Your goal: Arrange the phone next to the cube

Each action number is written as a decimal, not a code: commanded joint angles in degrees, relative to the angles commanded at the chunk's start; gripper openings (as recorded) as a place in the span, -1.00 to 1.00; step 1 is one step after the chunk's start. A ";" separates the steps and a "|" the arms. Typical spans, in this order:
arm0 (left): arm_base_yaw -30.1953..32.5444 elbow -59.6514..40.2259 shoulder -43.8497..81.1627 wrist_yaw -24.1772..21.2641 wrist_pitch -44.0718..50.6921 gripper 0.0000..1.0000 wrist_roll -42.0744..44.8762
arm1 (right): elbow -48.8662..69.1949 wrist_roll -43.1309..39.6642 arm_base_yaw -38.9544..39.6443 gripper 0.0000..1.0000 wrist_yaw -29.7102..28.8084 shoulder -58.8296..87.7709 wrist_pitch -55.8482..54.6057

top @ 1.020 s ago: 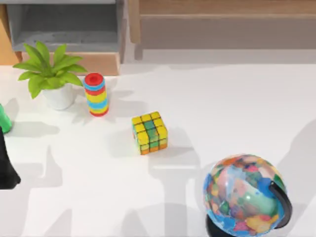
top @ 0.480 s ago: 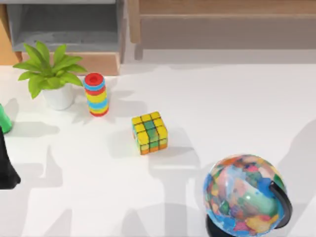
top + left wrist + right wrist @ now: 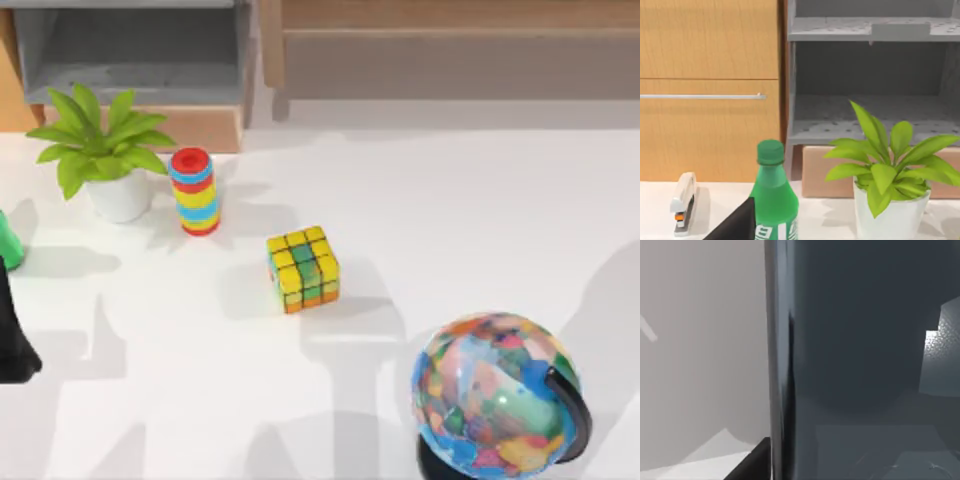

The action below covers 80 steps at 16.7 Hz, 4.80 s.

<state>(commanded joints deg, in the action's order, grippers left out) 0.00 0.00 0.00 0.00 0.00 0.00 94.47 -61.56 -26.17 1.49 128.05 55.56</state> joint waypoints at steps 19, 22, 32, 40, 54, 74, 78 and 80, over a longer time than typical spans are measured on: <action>0.00 0.00 0.00 0.00 0.00 1.00 0.00 | 5.05 28.25 18.91 -1.00 -1.90 -7.52 3.04; 0.00 0.00 0.00 0.00 0.00 1.00 0.00 | 5.14 40.28 26.52 -1.00 -2.09 -7.62 4.22; 0.00 0.00 0.00 0.00 0.00 1.00 0.00 | 5.96 78.38 48.48 -1.00 -1.93 -5.26 9.51; 0.00 0.00 0.00 0.00 0.00 1.00 0.00 | 7.12 91.53 55.09 -1.00 -1.82 -3.51 11.17; 0.00 0.00 0.00 0.00 0.00 1.00 0.00 | 6.91 91.61 54.46 -1.00 -0.45 -5.46 10.10; 0.00 0.00 0.00 0.00 0.00 1.00 0.00 | 8.76 91.84 55.41 -1.00 3.67 -9.62 5.36; 0.00 0.00 0.00 0.00 0.00 1.00 0.00 | 8.36 92.00 55.44 -1.00 3.33 -9.55 4.25; 0.00 0.00 0.00 0.00 0.00 1.00 0.00 | 8.01 92.04 55.43 -1.00 2.90 -9.33 3.69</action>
<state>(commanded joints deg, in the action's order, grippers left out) 0.00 0.00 0.00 0.00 0.00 0.00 102.48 30.48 29.26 4.40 118.72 59.25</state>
